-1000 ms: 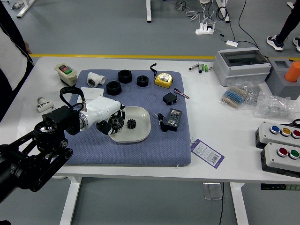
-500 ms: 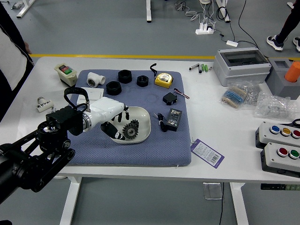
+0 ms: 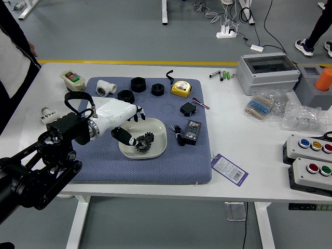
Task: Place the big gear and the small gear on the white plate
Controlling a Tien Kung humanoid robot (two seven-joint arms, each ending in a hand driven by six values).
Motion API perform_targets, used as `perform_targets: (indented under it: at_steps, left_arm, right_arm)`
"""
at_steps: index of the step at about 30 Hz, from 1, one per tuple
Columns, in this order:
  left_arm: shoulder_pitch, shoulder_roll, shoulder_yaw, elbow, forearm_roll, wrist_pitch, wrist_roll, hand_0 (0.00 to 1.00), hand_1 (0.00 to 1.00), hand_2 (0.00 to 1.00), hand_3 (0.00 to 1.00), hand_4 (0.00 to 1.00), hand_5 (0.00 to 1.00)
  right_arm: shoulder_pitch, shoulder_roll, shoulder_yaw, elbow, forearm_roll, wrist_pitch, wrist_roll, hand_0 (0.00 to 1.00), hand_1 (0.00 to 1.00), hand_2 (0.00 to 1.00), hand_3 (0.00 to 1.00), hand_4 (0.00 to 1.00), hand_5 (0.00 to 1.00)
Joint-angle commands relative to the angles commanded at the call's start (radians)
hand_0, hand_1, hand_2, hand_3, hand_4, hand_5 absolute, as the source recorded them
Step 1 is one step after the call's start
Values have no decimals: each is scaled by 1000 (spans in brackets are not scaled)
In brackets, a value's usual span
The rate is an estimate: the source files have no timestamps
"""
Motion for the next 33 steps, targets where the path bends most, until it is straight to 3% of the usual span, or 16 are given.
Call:
perform_targets:
  at_steps: [1,5,6,11,12,17,19,22,25,27,29,30,33]
  left_arm:
    - [1,0,-4,-2,0,4,-1,352,506,562,601,998,256]
    - [32,-7,-66,0,-35,149,-72,352,506,562,601,998,256]
    - [40,-10,-80,3,-59,186,-89,320,427,502,568,885,243]
    - [118,-34,-161,10,-250,349,-182,320,427,502,568,885,243]
    - [124,-37,-168,11,-290,364,-190,316,419,497,567,798,231]
    - [229,-88,-290,4,-497,457,-274,316,419,497,567,798,231]
    - [278,-109,-343,1,-575,483,-294,347,433,508,564,739,215]
    - [347,-130,-416,0,-702,496,-307,347,433,508,564,739,215]
    - [362,-133,-434,0,-742,497,-308,392,473,544,567,730,205]
    - [413,-150,-485,3,-805,474,-296,392,473,544,567,730,205]
    - [458,-151,-511,-6,-886,421,-278,392,473,544,567,730,205]
    - [471,-149,-516,-12,-931,391,-271,449,500,578,564,741,281]
    - [506,-139,-536,-38,-1055,293,-241,449,500,578,564,741,281]
  right_arm:
    - [0,0,0,0,0,0,0,704,727,774,600,834,695]
    - [-3,0,-2,0,0,1,0,704,727,774,600,834,695]
    - [-4,0,-2,0,0,1,0,704,728,774,600,835,696]
    - [-8,2,-4,-1,0,1,1,704,728,774,600,835,696]
    - [-8,2,-4,-1,0,1,1,704,728,774,601,835,696]
    - [-11,4,-7,-2,1,2,3,704,728,774,601,835,696]
    - [-12,5,-7,-2,0,2,4,704,728,774,600,834,695]
    - [-14,6,-7,-3,0,3,5,704,728,774,600,834,695]
    - [-14,6,-7,-3,0,3,5,703,728,774,601,834,696]
    - [-16,7,-9,-3,0,4,7,703,728,774,601,834,696]
    - [-17,8,-11,-4,-2,5,7,703,728,774,601,834,696]
    - [-17,8,-12,-4,-2,5,6,702,726,774,600,834,695]
    - [-18,8,-11,-4,-2,6,6,702,726,774,600,834,695]
